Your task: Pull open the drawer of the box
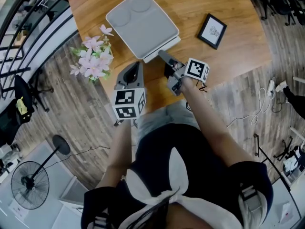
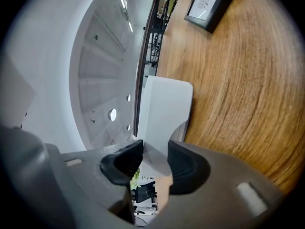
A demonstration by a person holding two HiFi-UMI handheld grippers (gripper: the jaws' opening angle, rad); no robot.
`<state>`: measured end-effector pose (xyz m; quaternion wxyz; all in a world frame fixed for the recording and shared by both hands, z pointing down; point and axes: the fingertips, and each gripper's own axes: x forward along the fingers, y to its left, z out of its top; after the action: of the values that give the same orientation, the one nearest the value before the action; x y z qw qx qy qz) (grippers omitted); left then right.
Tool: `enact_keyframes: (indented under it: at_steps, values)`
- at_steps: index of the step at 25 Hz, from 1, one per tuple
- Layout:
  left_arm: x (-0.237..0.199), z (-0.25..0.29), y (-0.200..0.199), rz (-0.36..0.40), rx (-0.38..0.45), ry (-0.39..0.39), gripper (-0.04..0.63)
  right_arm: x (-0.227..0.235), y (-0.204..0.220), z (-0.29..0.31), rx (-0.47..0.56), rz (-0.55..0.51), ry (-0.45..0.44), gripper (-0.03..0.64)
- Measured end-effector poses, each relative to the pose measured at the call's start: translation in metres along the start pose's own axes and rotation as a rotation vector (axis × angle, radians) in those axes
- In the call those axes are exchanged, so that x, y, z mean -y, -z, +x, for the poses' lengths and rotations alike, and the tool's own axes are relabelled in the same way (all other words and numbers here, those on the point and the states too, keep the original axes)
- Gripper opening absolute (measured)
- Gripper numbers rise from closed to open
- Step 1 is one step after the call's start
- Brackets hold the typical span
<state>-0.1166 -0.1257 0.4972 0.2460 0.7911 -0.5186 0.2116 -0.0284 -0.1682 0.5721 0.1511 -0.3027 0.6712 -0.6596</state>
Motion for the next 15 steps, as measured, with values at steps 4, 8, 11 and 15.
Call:
enact_keyframes:
  at_steps: [4,8,11,15]
  values:
    - [0.0006,-0.0017,0.0022,-0.002,0.0,-0.003,0.018,0.0037,0.0024,-0.0016,-0.007,0.01,0.012,0.158]
    - [0.0014,-0.003,0.0043,-0.001,0.0,-0.007,0.018,0.0048,0.0037,-0.0033,-0.012,0.005,0.012,0.156]
    - [0.0025,-0.0044,0.0049,-0.001,0.0,-0.01,0.018,0.0076,0.0053,-0.007,-0.009,0.022,0.037,0.156]
    - [0.0036,-0.0054,0.0058,-0.001,0.001,-0.011,0.018,0.0043,0.004,-0.0051,-0.011,0.002,0.003,0.156]
